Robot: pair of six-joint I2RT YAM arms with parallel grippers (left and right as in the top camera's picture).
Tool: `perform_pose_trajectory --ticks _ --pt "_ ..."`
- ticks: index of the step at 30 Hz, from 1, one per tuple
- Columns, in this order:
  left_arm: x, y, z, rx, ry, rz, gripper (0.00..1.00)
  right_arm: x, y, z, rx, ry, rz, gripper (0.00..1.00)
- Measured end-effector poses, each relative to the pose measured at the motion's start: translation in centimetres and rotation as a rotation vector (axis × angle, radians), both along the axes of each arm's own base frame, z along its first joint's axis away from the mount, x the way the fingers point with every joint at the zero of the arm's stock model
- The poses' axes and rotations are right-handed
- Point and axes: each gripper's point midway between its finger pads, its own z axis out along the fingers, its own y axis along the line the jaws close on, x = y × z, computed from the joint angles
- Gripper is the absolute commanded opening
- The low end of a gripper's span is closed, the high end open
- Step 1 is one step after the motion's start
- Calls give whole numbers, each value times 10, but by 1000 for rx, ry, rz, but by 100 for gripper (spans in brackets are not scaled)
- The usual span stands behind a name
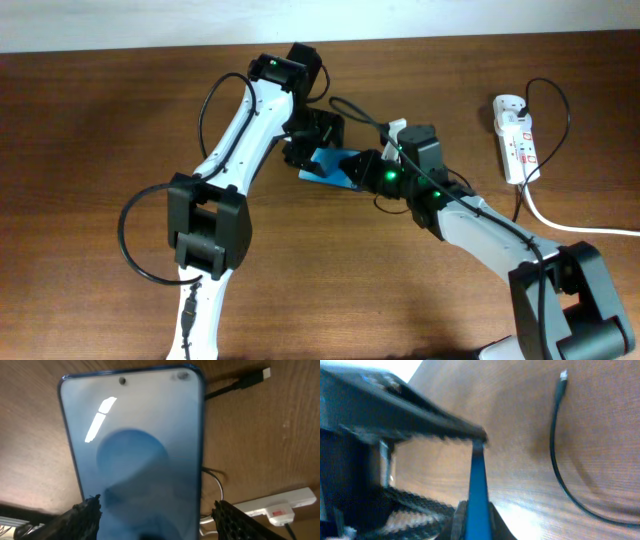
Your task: Plug charger to phone and switch on socket
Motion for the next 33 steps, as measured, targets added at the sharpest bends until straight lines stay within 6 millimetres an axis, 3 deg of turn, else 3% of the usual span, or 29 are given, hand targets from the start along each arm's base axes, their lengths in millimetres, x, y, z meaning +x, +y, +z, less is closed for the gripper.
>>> perform_pose_trajectory --ticks 9,16,18,20,24,26,28,33 --pt "4 0 5 -16 -10 9 0 -5 2 -3 12 3 41 4" --pt "4 0 5 -32 -52 -81 10 16 -38 2 38 -5 -43 4" --pt "9 1 5 -53 -108 -156 10 21 -49 3 45 -3 -69 4" --pt "22 -4 10 -120 -216 -267 17 28 -61 6 61 -8 -105 4" --pt "53 -18 36 -348 -503 -493 26 50 -84 29 139 -71 -190 4" --pt "61 -20 48 -437 -576 -526 30 59 -90 43 193 -104 -228 4" --pt "67 -20 62 -524 -639 -541 40 68 -95 61 263 -129 -278 4" --pt "81 -21 102 -739 -804 -576 51 82 -106 73 414 -50 -447 4"
